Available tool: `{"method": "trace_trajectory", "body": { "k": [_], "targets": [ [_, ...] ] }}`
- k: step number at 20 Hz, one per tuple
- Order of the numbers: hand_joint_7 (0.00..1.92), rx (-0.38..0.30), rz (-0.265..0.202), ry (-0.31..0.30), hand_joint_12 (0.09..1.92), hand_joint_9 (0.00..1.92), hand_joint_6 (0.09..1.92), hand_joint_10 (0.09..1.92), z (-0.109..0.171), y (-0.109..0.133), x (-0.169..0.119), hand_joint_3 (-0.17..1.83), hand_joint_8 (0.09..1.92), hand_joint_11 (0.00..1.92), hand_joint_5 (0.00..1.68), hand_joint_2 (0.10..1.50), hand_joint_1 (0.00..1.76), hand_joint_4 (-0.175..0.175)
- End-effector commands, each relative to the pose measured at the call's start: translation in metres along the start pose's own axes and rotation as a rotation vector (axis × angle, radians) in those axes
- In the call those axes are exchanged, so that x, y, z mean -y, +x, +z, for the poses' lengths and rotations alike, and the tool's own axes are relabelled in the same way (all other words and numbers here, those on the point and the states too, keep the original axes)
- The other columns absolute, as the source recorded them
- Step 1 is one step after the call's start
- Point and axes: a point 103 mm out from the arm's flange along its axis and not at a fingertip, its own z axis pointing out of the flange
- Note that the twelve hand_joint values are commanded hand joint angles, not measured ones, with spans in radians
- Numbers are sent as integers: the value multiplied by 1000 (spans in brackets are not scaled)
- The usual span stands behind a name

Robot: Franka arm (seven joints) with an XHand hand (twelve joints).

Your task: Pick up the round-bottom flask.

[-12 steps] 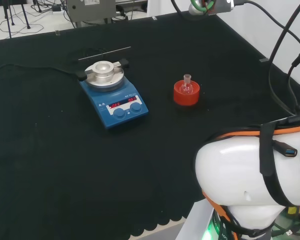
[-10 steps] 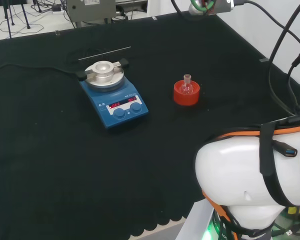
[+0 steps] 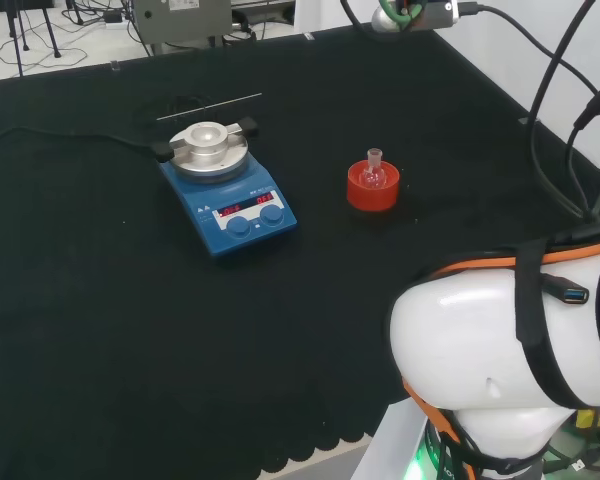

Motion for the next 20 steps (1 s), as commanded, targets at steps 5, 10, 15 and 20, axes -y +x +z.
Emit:
{"method": "trace_trajectory", "body": {
  "k": [5, 10, 15, 20],
  "targets": [
    [0, -29, 63, 45, 1041, 52, 87, 675, 30, -52, -20, 306, 421, 0, 136, 1326, 48, -26],
    [5, -65, 96, 52, 1041, 63, 87, 679, 66, -78, -50, 274, 439, 0, 153, 1332, 80, -29],
    [31, -106, 128, 29, 1070, 95, 87, 691, 102, -106, -83, 235, 473, 0, 186, 1311, 186, -38],
    [176, -161, 149, -90, 1237, 262, 87, 730, 136, -121, -97, 215, 602, 0, 364, 1238, 451, -69]
  ]
}}
